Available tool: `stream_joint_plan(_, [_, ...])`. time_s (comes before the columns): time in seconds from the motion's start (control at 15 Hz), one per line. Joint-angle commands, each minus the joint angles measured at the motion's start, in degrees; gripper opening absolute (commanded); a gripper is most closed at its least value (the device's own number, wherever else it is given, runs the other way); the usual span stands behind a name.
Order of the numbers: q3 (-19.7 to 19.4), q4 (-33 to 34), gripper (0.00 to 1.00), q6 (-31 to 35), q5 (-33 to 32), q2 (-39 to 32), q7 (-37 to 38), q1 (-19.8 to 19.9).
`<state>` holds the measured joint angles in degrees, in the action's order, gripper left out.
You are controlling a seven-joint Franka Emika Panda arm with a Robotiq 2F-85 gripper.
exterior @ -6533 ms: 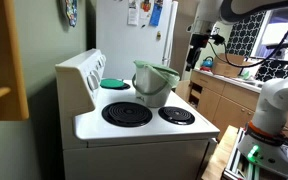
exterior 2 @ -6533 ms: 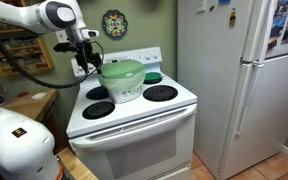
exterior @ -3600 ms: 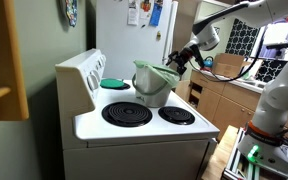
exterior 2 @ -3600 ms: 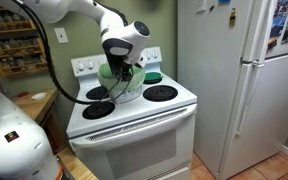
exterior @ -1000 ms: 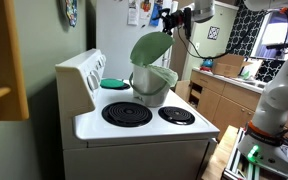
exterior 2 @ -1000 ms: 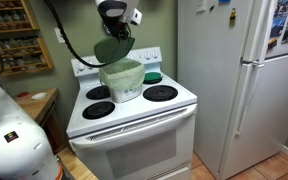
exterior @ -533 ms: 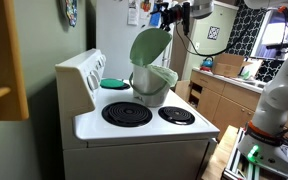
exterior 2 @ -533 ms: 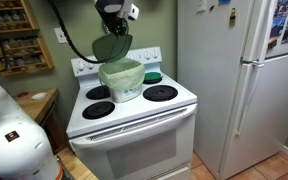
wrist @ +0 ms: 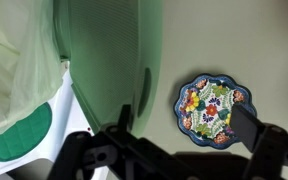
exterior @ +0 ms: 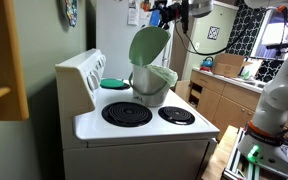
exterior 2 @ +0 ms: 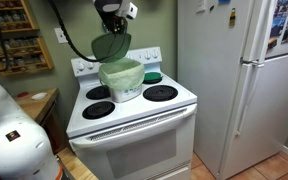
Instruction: Open the bin, then remove a paper towel from it
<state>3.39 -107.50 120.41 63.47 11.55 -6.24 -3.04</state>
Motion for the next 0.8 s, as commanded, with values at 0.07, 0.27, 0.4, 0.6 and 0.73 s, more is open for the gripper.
stream_joint_plan(0.07, [-0.2,0.7,1.00,1.6,4.0,-0.2,0.8,-0.5])
stream_joint_plan(0.27, [-0.1,0.9,1.00,2.0,4.7,0.0,0.6,-0.3])
stream_joint_plan(0.4, [0.1,0.8,1.00,2.1,3.1,-0.1,1.1,-0.1])
stream_joint_plan(0.6, [0.2,0.2,1.00,3.5,-0.7,0.1,2.7,0.7])
stream_joint_plan(0.73, [0.4,-0.5,1.00,5.8,-5.2,0.6,3.7,1.2])
